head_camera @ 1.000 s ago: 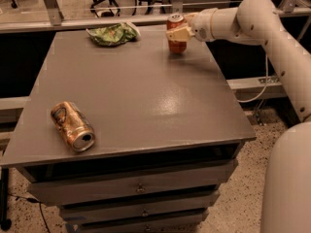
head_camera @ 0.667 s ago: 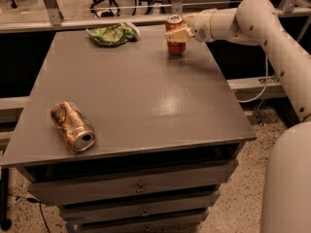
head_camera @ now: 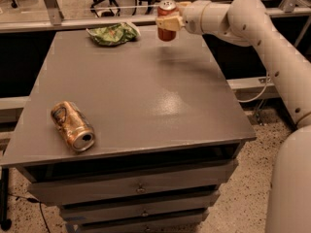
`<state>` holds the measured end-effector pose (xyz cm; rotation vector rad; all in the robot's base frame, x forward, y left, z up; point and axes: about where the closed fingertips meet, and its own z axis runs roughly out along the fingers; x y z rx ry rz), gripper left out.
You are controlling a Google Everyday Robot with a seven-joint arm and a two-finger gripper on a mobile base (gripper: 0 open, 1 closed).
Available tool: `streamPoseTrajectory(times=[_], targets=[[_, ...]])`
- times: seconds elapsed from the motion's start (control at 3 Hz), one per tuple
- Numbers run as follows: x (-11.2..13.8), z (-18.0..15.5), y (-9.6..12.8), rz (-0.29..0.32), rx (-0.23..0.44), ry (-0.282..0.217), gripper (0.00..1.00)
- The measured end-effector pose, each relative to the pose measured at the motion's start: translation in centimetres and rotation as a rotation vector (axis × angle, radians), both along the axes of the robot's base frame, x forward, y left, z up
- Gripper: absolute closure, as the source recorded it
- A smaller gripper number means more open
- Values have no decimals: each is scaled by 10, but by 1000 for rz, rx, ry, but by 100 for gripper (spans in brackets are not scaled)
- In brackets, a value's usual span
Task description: Move coke can near green jalapeno chip bag
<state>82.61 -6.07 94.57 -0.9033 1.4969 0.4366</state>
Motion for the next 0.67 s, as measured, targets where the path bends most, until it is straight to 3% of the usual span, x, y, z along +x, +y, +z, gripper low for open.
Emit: streamPoseTrajectory(times=[0.33,0.67], targets=[[14,19,21,-3,33,-31,100],[27,16,47,22,43,-17,100]])
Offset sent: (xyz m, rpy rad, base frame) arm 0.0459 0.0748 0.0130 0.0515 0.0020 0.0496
